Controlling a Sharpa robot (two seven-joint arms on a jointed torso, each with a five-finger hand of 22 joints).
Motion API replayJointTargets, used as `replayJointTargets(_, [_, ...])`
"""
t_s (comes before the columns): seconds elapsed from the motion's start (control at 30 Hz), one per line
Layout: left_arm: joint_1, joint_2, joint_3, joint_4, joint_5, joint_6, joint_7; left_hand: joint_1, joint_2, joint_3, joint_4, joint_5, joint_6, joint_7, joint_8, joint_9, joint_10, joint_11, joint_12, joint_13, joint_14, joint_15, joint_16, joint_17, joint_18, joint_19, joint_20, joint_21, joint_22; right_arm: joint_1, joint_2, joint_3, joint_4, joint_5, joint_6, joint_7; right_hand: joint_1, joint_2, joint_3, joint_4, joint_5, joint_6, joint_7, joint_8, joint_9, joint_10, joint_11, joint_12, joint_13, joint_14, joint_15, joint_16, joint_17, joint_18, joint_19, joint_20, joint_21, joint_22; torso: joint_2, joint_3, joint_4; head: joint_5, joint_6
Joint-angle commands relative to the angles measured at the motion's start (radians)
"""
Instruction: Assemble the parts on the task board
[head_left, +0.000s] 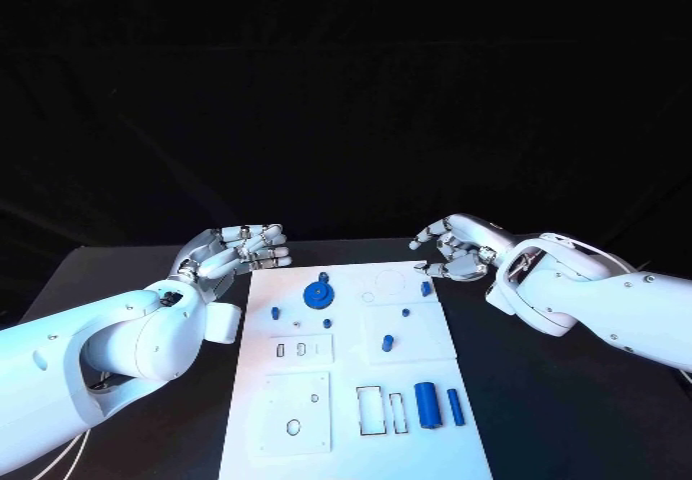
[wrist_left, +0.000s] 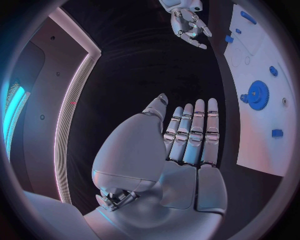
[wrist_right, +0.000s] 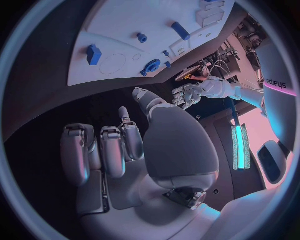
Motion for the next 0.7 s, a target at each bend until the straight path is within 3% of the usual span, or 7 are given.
replayJointTargets(0.03, [0.0,0.005,0.0,0.0,0.001,0.026,0.007,-0.002,0.001,-0.004,-0.003,0.001,0.0,0.002,-0.004,0.001,-0.003,0.001,-0.004,-0.001,-0.006,-0.002,-0.003,0.001,0.002,-0.008,-0.001,-0.007,-0.001,-0.002,-0.008,-0.002,-0.016,0.055,0.056,0.058,0.011,-0.002,0.001,-0.006,0.001,-0.002,0.001,-0.006,-0.002,-0.004,0.001,-0.007,0.064,0.084,0.006,0.0,0.181,0.006,0.004,0.009,-0.003,0.145,-0.002,0.0025,-0.0006,-0.005,-0.006])
replayJointTargets(0.3, [0.0,0.004,0.0,-0.002,0.001,0.024,0.007,-0.001,0.002,-0.003,-0.004,0.001,0.0,0.002,-0.004,0.001,-0.003,0.001,-0.004,0.0,-0.006,-0.002,-0.003,0.002,0.002,-0.008,-0.001,-0.007,-0.001,-0.025,-0.02,-0.004,-0.058,0.053,0.091,0.046,0.009,-0.006,-0.007,-0.008,0.008,-0.005,0.003,-0.015,-0.004,-0.008,0.002,-0.01,0.061,0.085,0.008,0.002,0.187,0.006,0.003,0.011,-0.004,0.144,0.001,0.0039,0.0025,-0.004,-0.012])
replayJointTargets(0.5, [0.0,0.0,0.0,0.001,0.001,0.025,0.007,-0.001,0.002,-0.003,-0.004,0.001,0.0,0.002,-0.004,0.001,-0.003,0.001,-0.004,0.0,-0.006,-0.002,-0.003,0.002,0.002,-0.008,-0.001,-0.007,-0.001,-0.042,-0.023,-0.006,-0.072,0.049,0.116,0.032,0.005,-0.007,-0.013,-0.006,0.01,-0.005,0.004,-0.018,-0.005,-0.008,0.003,-0.01,0.061,0.086,0.009,0.003,0.189,0.006,0.003,0.012,-0.005,0.144,0.004,0.0018,0.003,-0.007,-0.015])
replayJointTargets(0.7, [0.0,-0.002,0.0,0.005,0.001,0.026,0.008,-0.001,0.002,-0.003,-0.004,0.001,0.0,0.002,-0.004,0.001,-0.003,0.001,-0.004,0.0,-0.006,-0.002,-0.003,0.002,0.002,-0.008,-0.001,-0.007,-0.001,-0.057,-0.013,-0.007,-0.093,0.032,0.125,0.02,0.0,-0.01,-0.028,-0.004,0.011,-0.013,0.006,-0.03,-0.009,-0.014,0.005,-0.015,0.055,0.086,0.011,0.003,0.189,0.008,-0.002,0.014,-0.011,0.139,0.008,0.0045,0.0046,-0.005,-0.017])
